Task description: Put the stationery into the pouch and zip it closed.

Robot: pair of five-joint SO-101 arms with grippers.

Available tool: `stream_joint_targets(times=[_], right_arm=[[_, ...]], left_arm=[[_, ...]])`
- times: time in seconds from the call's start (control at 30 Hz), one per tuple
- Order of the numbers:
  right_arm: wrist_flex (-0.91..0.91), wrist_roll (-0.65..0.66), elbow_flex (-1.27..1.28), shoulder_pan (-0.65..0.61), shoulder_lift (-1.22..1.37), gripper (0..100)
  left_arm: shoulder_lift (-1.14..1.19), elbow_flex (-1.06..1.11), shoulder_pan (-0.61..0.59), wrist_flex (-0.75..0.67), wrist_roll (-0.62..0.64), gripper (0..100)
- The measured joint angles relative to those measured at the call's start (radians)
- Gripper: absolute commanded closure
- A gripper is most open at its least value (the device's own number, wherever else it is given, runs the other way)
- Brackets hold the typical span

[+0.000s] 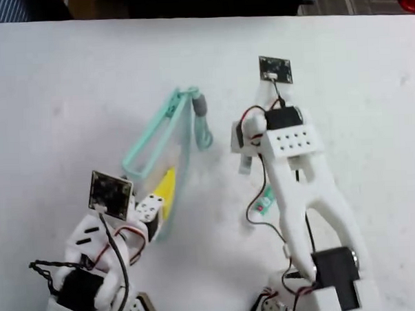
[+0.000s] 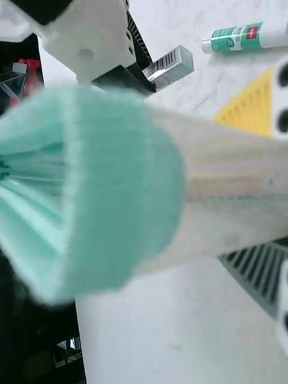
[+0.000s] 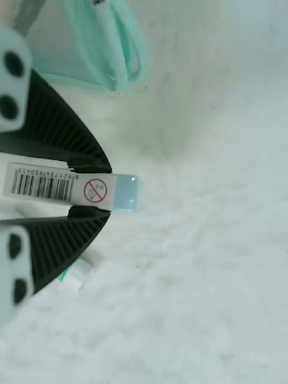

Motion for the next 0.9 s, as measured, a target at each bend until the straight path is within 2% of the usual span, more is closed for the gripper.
stream_joint_targets(times=[0.27, 0.5, 0.67, 0.73, 0.8, 0.9], right_arm=[[0.031, 0.018, -0.002, 0.0, -0.229, 98.1], [0.028, 0.345, -0.029, 0.0, -0.532, 98.1], [0.025, 0.37, -0.029, 0.002, -0.755, 98.1], [0.017, 0.371, -0.023, 0.0, -0.836, 98.1], [-0.011, 0.371, 0.026, 0.0, -0.931, 98.1], [-0.097, 0.371, 0.146, -0.002, -1.057, 98.2]], left_arm=[[0.0, 0.0, 0.0, 0.0, 0.0, 85], [0.0, 0.0, 0.0, 0.0, 0.0, 85], [0.0, 0.0, 0.0, 0.0, 0.0, 84], [0.0, 0.0, 0.0, 0.0, 0.0, 80], [0.0, 0.0, 0.0, 0.0, 0.0, 76], [0.0, 0.0, 0.0, 0.0, 0.0, 76]])
